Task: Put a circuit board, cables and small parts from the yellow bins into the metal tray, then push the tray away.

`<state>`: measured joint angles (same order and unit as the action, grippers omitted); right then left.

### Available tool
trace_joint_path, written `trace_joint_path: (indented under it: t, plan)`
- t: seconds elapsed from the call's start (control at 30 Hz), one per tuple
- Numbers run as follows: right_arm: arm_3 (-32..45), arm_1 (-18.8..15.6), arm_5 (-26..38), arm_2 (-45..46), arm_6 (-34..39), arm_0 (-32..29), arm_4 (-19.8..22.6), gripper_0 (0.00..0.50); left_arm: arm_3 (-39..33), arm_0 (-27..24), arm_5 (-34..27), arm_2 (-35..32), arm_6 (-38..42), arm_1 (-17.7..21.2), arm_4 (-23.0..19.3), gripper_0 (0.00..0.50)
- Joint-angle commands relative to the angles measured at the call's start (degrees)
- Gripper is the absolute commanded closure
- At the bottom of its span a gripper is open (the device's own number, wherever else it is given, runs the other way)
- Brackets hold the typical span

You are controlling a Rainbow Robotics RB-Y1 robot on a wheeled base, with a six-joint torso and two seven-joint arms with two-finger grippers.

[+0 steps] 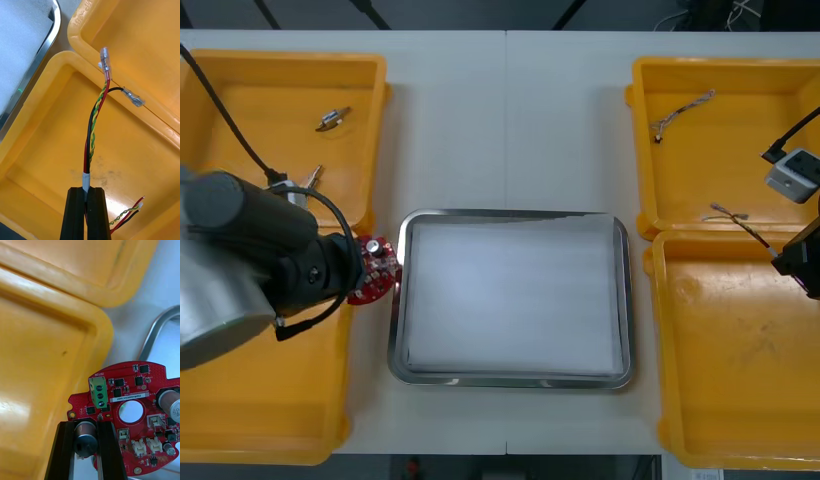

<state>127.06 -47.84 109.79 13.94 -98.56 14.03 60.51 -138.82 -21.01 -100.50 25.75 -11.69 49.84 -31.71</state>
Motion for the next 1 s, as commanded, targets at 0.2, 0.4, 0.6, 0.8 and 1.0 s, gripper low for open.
trace_joint_path:
  t: [0.2,0.4,0.6,0.8,1.0]
  plan:
    - [1.97,0.82,0.21,-1.1,0.21,1.44,2.24,0.5,-2.42,-2.01,-2.94,9.14,6.95,-10.2,11.75,0.5]
    - [2.76,0.82,0.21,-2.25,0.38,1.44,2.68,0.5,-0.57,-2.01,-3.73,13.62,7.48,-14.94,17.2,0.5]
    - [2.76,0.82,0.21,-2.25,0.38,1.44,2.68,0.5,3.03,-2.1,-3.56,17.23,7.21,-17.93,21.33,0.5]
    - [2.76,0.82,0.21,-2.25,0.38,1.44,2.68,0.5,7.16,-2.1,-2.77,18.81,7.04,-19.51,23.18,0.5]
    - [2.76,0.82,0.21,-2.25,0.38,1.44,2.68,0.5,10.06,-2.1,-0.39,20.92,7.48,-19.78,23.0,0.5]
